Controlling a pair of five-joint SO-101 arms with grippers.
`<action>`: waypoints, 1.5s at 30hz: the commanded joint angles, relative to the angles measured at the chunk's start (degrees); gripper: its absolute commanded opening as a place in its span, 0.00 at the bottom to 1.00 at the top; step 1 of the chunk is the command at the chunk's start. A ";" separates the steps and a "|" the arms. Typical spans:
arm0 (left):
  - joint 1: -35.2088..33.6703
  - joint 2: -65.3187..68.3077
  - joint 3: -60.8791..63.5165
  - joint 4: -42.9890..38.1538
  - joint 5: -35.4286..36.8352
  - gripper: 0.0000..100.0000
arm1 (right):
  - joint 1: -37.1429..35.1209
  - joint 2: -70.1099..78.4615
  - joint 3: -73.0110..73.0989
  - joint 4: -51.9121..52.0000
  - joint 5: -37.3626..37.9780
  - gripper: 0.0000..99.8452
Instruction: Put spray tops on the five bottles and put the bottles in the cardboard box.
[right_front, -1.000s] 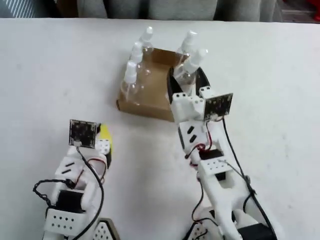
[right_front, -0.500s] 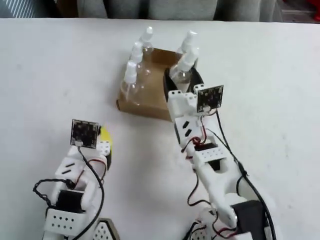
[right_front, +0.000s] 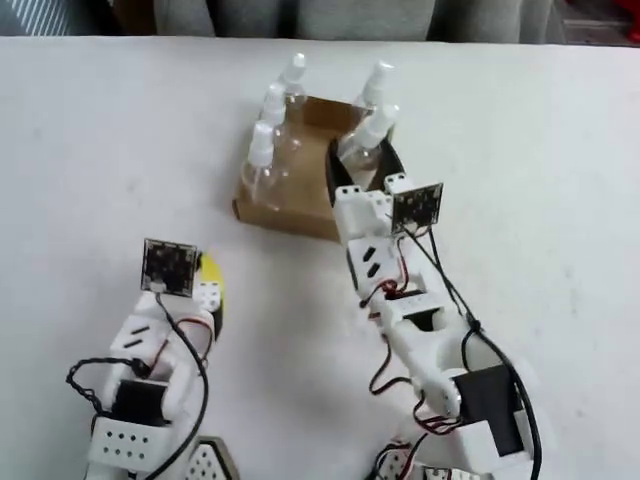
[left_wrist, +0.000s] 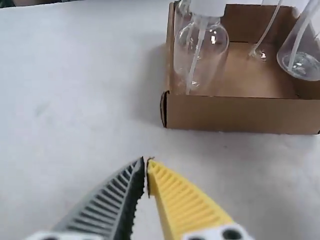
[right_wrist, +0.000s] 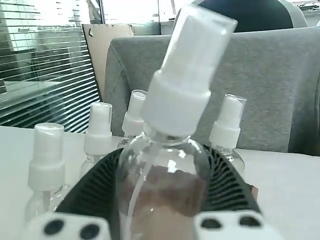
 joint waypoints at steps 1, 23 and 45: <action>-0.48 -0.31 -0.18 0.18 -0.53 0.02 | -0.04 -0.57 -0.97 -3.38 0.35 0.02; -0.04 -0.31 -0.18 1.76 -0.53 0.02 | -0.31 -0.13 0.35 -6.73 0.35 0.02; -0.04 -0.31 -0.18 1.76 -0.53 0.02 | -0.13 17.80 -7.03 -20.35 0.70 0.02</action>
